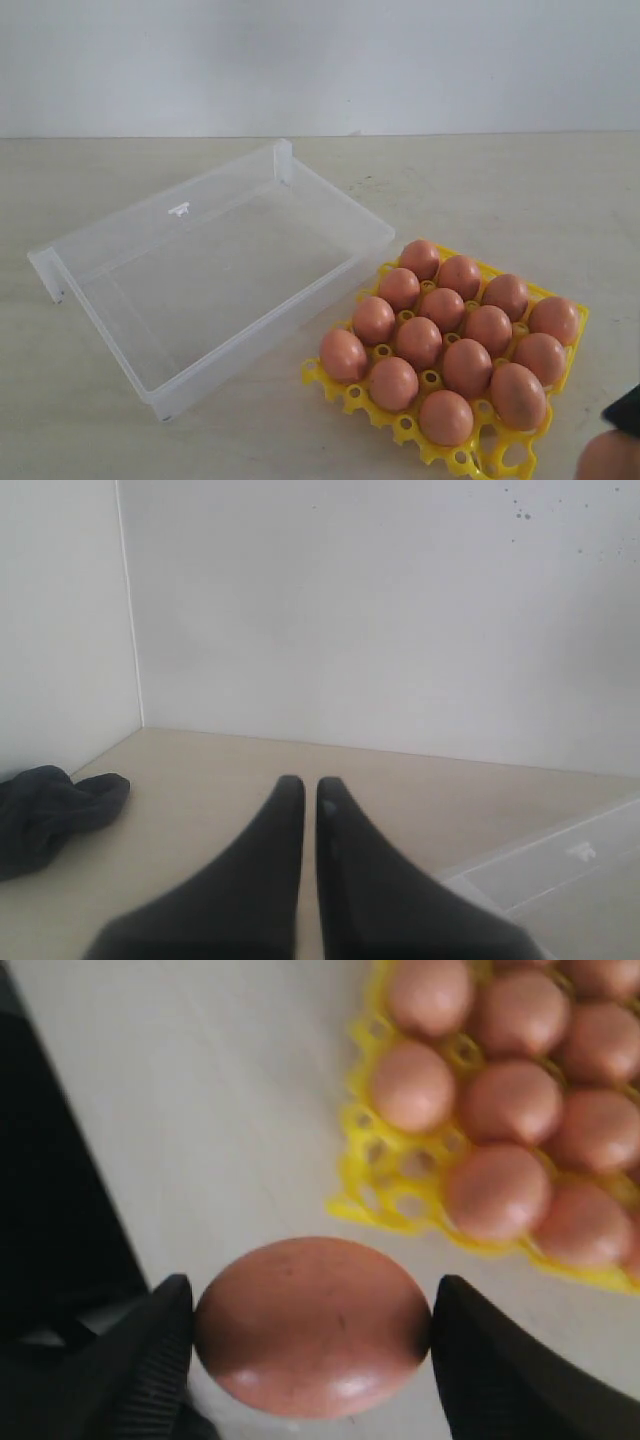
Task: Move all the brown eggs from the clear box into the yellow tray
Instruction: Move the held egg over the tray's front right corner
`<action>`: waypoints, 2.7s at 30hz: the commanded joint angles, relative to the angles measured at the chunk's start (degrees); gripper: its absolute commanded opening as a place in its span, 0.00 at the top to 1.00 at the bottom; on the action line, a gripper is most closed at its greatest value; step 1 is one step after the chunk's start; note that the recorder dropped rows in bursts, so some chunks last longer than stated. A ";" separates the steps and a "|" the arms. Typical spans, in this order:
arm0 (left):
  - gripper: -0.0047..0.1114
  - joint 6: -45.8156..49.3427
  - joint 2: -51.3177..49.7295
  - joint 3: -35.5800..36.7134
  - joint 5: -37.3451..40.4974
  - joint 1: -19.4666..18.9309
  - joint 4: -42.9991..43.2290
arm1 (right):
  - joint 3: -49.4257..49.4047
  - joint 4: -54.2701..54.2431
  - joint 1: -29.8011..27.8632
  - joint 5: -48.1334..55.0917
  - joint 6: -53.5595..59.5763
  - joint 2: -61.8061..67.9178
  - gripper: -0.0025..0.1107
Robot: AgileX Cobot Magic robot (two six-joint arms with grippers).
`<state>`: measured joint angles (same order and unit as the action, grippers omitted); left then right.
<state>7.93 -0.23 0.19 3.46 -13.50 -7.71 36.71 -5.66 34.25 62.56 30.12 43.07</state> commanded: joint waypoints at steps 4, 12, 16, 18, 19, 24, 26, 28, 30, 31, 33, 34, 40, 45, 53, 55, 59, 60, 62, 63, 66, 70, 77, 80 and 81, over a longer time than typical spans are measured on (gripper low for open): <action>0.92 0.14 0.23 -0.19 -0.44 0.04 0.01 | -0.06 -21.44 4.86 -18.57 0.82 7.24 0.98; 0.92 0.14 0.23 -0.19 -0.44 0.04 0.01 | -7.54 -24.78 3.17 -43.29 -24.63 8.28 0.98; 0.92 0.14 0.23 -0.19 -0.44 0.04 0.01 | -14.77 -29.77 2.26 -48.89 -32.76 8.16 0.98; 0.92 0.14 0.23 -0.19 -0.44 0.04 0.01 | -17.44 -32.55 2.26 -50.81 -32.76 8.16 0.98; 0.92 0.14 0.23 -0.19 -0.44 0.04 0.01 | -18.32 -33.82 2.26 -51.19 -32.76 8.16 0.98; 0.92 0.14 0.23 -0.19 -0.44 0.04 0.01 | -21.66 -32.88 2.26 -52.22 -32.31 8.16 0.98; 0.92 0.14 0.23 -0.19 -0.44 0.04 0.01 | -22.63 -28.53 2.26 -53.73 -30.12 8.16 0.98; 0.92 0.14 0.23 -0.19 -0.44 0.04 0.01 | -22.68 -23.82 2.26 -54.04 -29.29 8.16 0.98; 0.92 0.14 0.23 -0.19 -0.44 0.04 0.01 | -22.68 -19.84 2.26 -54.14 -28.68 8.16 0.98; 0.92 0.14 0.23 -0.19 -0.44 0.04 0.01 | -22.68 -18.03 2.26 -54.14 -28.27 8.16 0.98; 0.92 0.14 0.23 -0.19 -0.44 0.04 0.01 | -22.68 -13.80 2.26 -54.14 -27.81 8.16 0.98; 0.92 0.14 0.23 -0.19 -0.44 0.04 0.01 | -22.68 -12.24 2.26 -54.14 -27.81 8.16 0.98; 0.92 0.14 0.23 -0.19 -0.44 0.04 0.01 | -22.68 -11.77 2.26 -56.78 -24.53 8.16 0.98; 0.92 0.14 0.23 -0.19 -0.44 0.04 0.01 | -22.68 -11.77 2.26 -56.78 -20.52 10.14 0.98; 0.92 0.14 0.23 -0.19 -0.44 0.04 0.01 | -16.68 -6.48 2.26 -54.30 -2.19 20.43 0.98; 0.92 0.14 0.23 -0.19 -0.44 0.04 0.01 | -15.24 3.70 2.26 -49.09 -2.19 20.88 0.98; 0.92 0.14 0.23 -0.19 -0.44 0.04 0.01 | -14.63 35.96 2.26 -37.81 -21.04 20.09 0.98; 0.92 0.14 0.23 -0.19 -0.44 0.04 0.01 | -14.39 41.86 2.26 -37.81 -30.98 19.39 0.98; 0.92 0.14 0.23 -0.19 -0.44 0.04 0.01 | -13.33 49.57 2.26 -37.39 -47.48 17.23 0.98; 0.92 0.14 0.23 -0.19 -0.44 0.04 0.01 | -12.92 52.76 2.26 -36.97 -53.06 16.17 0.98; 0.92 0.14 0.23 -0.19 -0.44 0.04 0.01 | -11.20 58.53 2.26 -32.30 -68.32 11.75 0.98; 0.92 0.14 0.23 -0.19 -0.44 0.04 0.01 | -11.42 55.02 2.26 -30.79 -79.53 5.65 0.98; 0.92 0.14 0.23 -0.19 -0.44 0.04 0.01 | -15.97 28.66 2.26 -42.55 -56.16 4.92 0.98; 0.92 0.14 0.23 -0.19 -0.55 0.04 0.01 | -15.97 27.26 2.26 -44.11 -57.47 4.92 0.98; 0.92 0.14 0.23 -0.19 -0.55 0.04 0.01 | -15.97 25.71 2.26 -44.90 -57.47 4.89 0.98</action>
<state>7.93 -0.23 0.19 3.46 -13.50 -7.71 20.96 22.54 36.67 19.84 -27.48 48.36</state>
